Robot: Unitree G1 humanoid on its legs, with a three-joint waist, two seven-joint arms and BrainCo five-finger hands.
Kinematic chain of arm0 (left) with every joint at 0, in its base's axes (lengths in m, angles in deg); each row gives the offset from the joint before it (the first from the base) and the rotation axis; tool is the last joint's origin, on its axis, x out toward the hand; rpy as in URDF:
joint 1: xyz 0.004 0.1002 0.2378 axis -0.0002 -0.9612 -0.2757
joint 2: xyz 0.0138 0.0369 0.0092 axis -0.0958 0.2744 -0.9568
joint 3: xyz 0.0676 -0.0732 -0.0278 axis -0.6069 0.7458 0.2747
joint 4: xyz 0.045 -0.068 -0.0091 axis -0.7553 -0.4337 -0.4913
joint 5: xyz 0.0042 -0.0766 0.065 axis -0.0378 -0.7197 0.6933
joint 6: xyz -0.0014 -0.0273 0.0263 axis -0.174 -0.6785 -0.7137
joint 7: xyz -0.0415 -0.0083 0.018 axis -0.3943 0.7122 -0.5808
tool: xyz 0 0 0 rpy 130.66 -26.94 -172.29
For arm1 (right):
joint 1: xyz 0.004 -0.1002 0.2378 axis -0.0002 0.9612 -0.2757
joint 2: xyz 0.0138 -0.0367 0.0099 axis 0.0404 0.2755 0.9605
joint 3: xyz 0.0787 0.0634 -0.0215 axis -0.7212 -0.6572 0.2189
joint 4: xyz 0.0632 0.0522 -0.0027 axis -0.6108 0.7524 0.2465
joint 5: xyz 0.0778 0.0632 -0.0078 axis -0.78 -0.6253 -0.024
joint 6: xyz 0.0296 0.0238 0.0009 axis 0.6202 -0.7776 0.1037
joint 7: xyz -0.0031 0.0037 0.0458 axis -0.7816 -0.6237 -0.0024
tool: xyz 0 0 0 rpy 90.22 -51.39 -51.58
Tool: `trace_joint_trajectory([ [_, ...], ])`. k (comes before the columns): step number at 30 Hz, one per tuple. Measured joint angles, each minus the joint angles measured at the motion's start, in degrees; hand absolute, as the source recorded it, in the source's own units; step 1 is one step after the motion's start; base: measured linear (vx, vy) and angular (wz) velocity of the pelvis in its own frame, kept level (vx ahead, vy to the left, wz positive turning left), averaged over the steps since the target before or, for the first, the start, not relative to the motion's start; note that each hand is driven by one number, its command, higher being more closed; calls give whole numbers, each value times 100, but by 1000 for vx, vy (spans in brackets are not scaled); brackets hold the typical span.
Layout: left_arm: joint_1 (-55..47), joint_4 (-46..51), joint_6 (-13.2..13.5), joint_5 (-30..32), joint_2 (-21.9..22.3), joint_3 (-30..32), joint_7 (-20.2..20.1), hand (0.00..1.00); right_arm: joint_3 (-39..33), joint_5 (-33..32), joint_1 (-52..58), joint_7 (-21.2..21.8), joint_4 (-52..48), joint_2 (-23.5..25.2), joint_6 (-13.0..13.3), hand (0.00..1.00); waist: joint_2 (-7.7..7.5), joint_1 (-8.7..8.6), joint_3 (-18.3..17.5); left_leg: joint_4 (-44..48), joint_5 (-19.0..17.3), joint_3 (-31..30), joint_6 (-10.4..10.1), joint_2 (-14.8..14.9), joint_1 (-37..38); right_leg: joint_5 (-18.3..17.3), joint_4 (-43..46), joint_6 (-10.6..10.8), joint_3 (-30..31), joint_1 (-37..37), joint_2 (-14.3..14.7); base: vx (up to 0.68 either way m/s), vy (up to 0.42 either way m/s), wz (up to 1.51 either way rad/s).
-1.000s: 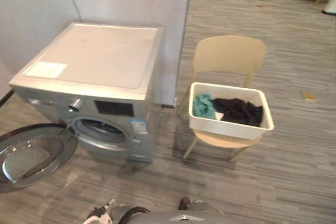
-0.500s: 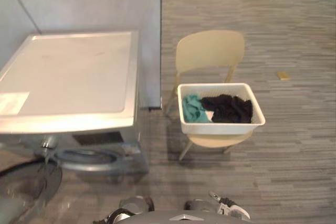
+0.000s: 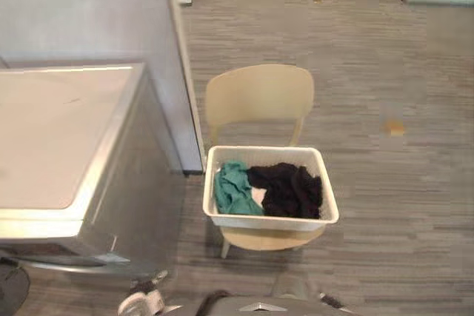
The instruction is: Pick up the laundry basket with both hands and put the clothes into the washing machine.
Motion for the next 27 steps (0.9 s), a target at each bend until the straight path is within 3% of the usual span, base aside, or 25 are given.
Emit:
trace_joint_trajectory([
  [2,-40,-42,-9,16,18,55,-6,0,-190,2,42,6,18,-7,-63,0,111,-19,-87,173,591,-288,-4,220,-124,-209,35,-190,-209,196,204,173,-479,27],
  [4,-67,-12,-6,-33,12,110,-8,0,-205,0,53,5,30,42,-72,0,122,-23,-115,913,1023,-736,220,411,-688,-223,-242,-347,-559,485,381,114,-369,57],
  [5,-66,69,-7,-49,-30,113,-12,0,-116,-3,40,2,20,90,-69,0,71,-14,-123,1465,1431,-938,456,480,-1167,-188,-433,-449,-767,658,465,54,-306,54],
  [7,-74,168,-8,-52,-175,67,-8,0,295,-97,-28,-23,-116,126,-67,0,-83,29,-110,2161,2214,-901,693,527,-1720,-109,-682,-588,-907,876,480,46,-242,32],
  [8,-76,167,-11,-56,-211,39,-2,0,414,-159,-37,-27,-277,126,-69,0,-104,50,-106,2369,2134,-745,660,522,-1818,-88,-726,-616,-908,908,467,40,-101,4],
  [9,-95,162,-17,-53,-265,-108,20,0,644,-374,-30,-114,-741,119,-60,0,-92,41,-106,2616,1674,-192,637,447,-1992,-21,-835,-627,-937,973,441,50,-18,-6],
  [10,-128,161,-18,-49,-329,-250,26,0,866,-555,-7,-252,-1342,128,-54,0,-127,40,-115,2598,1376,287,815,422,-1951,0,-857,-610,-952,993,400,58,-2,3],
  [11,-128,163,-20,-49,-339,-254,37,0,970,-648,36,-283,-1718,169,-54,0,-147,22,-125,2512,1242,379,735,418,-1917,10,-888,-598,-972,1008,379,76,73,40],
  [12,-109,153,-18,-50,-326,-324,64,0,1092,-927,95,-474,-2649,225,6,0,-155,-57,-131,2071,452,579,404,143,-1852,127,-1108,-515,-1107,1089,274,54,61,50],
  [13,-121,125,-17,-48,-327,-440,81,0,1101,-991,88,-556,-2957,217,68,0,-161,-60,-147,1489,301,568,285,-165,-1721,197,-1202,-474,-1125,1087,221,51,147,45],
  [14,-144,83,-16,-40,-325,-586,128,0,1100,-1060,75,-674,-3452,190,135,0,-94,-45,-171,520,178,642,380,-481,-1400,285,-1324,-387,-1140,1066,249,39,156,17],
  [16,-152,-9,-26,4,-464,-661,262,0,1250,-1138,101,-982,-4751,506,267,0,-278,-9,-183,-200,337,779,313,-742,-1105,493,-1739,-368,-956,1174,182,52,186,10],
  [21,-225,141,-45,314,-465,-667,431,0,2028,-640,230,-1368,-6982,757,767,0,-375,-23,-270,-255,296,749,406,-920,-1030,747,-2313,-189,-1095,1553,42,57,89,9],
  [24,-286,209,-11,412,-468,-897,506,0,2584,-117,234,-1337,-7406,711,1025,0,-343,19,-332,-440,354,731,395,-917,-964,824,-2500,-164,-1097,1577,102,8,-16,-2],
  [27,-295,157,-1,453,-598,-1420,481,0,2931,211,123,-1127,-6866,326,1039,0,-300,69,-435,-543,412,692,381,-932,-1041,1006,-2823,-182,-1155,1627,151,15,-13,0],
])
